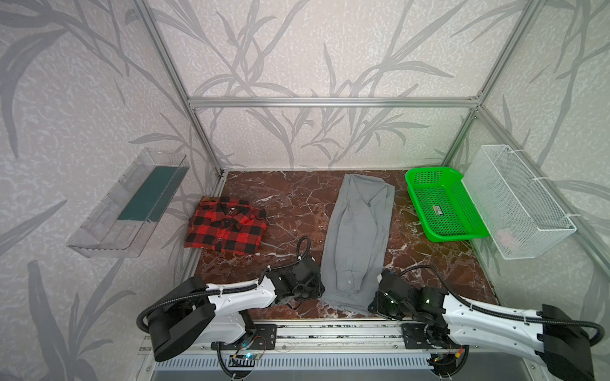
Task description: Fold and stack the long sleeve shirts
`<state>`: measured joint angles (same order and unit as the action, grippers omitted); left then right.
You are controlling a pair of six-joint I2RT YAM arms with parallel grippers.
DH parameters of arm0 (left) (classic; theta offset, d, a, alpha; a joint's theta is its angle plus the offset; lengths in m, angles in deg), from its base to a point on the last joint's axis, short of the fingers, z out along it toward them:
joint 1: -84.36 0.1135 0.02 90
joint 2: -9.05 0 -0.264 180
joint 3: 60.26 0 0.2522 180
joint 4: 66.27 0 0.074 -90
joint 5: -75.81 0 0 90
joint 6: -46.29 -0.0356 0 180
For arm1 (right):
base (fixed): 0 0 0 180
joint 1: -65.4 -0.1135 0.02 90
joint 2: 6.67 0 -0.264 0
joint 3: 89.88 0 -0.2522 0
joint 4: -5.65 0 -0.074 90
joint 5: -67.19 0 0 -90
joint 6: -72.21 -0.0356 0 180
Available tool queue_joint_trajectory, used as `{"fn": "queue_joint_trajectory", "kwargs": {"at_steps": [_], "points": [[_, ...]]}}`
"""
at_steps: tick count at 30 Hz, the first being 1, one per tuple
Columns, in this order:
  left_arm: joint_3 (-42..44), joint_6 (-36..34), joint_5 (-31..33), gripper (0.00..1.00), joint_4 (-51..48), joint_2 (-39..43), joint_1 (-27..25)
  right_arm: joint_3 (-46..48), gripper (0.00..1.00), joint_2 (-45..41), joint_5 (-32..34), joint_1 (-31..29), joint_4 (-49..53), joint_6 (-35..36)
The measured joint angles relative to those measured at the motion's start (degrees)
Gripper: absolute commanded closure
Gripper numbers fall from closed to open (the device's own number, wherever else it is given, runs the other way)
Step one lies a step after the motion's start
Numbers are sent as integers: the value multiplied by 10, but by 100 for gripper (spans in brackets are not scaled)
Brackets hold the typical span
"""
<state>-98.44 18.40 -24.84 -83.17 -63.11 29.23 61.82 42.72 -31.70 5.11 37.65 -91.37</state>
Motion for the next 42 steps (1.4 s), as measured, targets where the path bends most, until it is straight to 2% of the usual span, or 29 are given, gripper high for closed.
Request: {"fn": "queue_joint_trajectory", "kwargs": {"at_steps": [3,8,20,26,31,42], "points": [[0,3,0,100,-3,1,-2,2,100,-21,6,0,14,1],[-8,12,1,100,-25,25,-6,-11,100,-82,23,-1,69,10],[-116,75,43,100,-112,90,-26,-151,100,-162,106,9,212,64],[-179,99,100,100,-153,86,-26,-213,100,-152,104,95,238,123],[-263,112,133,100,-179,29,-20,-222,100,-125,41,209,229,171],[-431,132,135,100,-265,-124,57,-259,100,-29,-72,367,174,253]]}}
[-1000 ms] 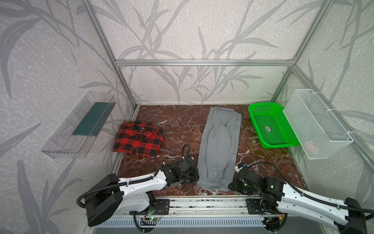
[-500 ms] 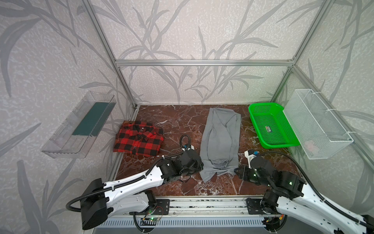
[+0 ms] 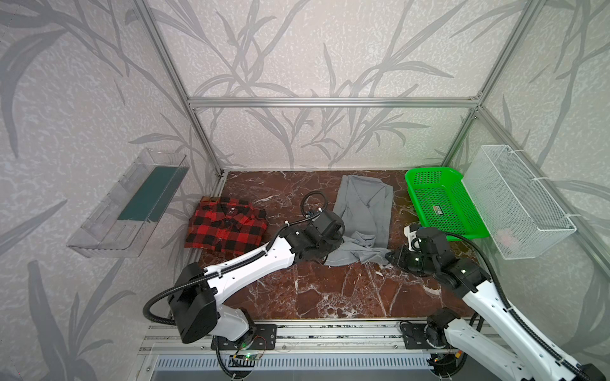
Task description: Fold and stack the long sleeve shirts
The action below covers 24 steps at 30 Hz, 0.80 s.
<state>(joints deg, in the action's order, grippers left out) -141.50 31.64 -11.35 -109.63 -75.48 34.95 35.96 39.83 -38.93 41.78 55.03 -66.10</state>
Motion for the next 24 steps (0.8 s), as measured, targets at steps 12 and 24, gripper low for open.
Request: {"fn": "queue_joint_trajectory", "kwargs": {"at_steps": [12,24], "points": [[-190,-10,-64,100,-69,-191,66,-1,100,150,-101,131,-113,38],[-356,-45,-89,81,-137,-319,97,-54,100,322,-143,174,-215,43]]}}
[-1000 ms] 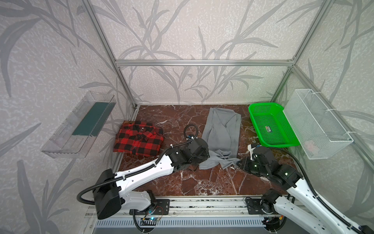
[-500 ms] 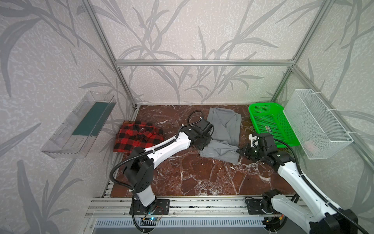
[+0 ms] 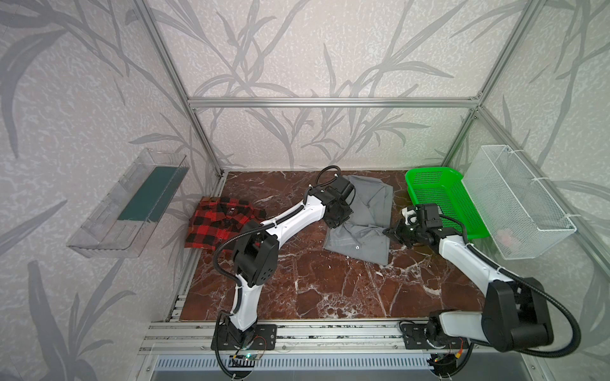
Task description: Fold and stack the long sleeve shirts
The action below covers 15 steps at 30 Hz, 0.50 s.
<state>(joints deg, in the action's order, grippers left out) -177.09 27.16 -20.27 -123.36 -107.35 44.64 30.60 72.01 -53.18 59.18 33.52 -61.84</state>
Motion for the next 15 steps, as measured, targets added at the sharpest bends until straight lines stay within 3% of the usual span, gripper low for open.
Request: {"fn": "queue_joint_trajectory", "kwargs": {"at_steps": [8,11,15], "points": [[-117,-25,-1,67,-51,-70,18,-29,100,113,-8,15,-36,0],[-159,-33,-1,51,-70,-95,27,-42,90,146,-7,21,-37,0],[-239,-43,-1,39,-106,-138,38,-68,74,169,4,23,-30,7]]}}
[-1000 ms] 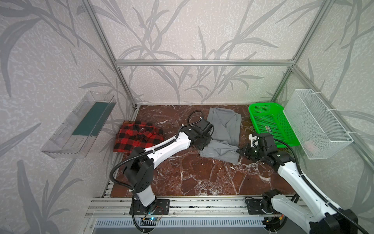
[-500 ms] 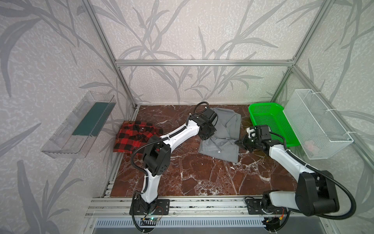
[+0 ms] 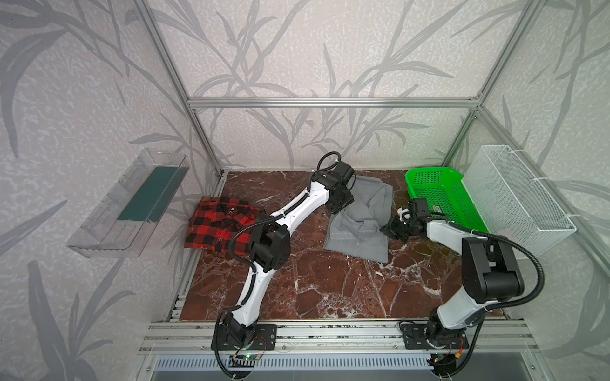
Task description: Fold and stack the long sleeve shirts
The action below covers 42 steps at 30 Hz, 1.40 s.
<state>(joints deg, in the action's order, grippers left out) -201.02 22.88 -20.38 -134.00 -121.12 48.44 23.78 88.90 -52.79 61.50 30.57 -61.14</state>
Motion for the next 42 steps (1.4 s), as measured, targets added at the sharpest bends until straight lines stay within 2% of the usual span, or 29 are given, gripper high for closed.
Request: {"fn": "queue_joint_trajectory", "kwargs": {"at_steps": [4,8,11,15,19,23,27,34,42], "points": [[-49,-17,4,35,-34,-17,9,-38,62,-1,31,0,28,21],[-39,-45,23,30,-56,-3,16,-49,53,-31,60,0,56,41],[36,-67,35,30,-52,40,17,-49,52,-67,72,-1,77,47],[177,-91,43,30,-33,119,18,-49,47,-117,67,-20,84,71],[315,-111,38,30,29,202,19,-47,46,-158,60,-97,75,111],[429,-123,3,30,113,256,18,-28,46,-160,55,-163,53,142],[470,-132,-31,27,176,245,12,-15,46,-123,57,-160,54,156],[481,-142,-60,25,260,224,-18,-12,46,-103,74,-156,58,173],[498,-140,-75,32,305,184,-26,11,46,-103,81,-144,56,177]]}}
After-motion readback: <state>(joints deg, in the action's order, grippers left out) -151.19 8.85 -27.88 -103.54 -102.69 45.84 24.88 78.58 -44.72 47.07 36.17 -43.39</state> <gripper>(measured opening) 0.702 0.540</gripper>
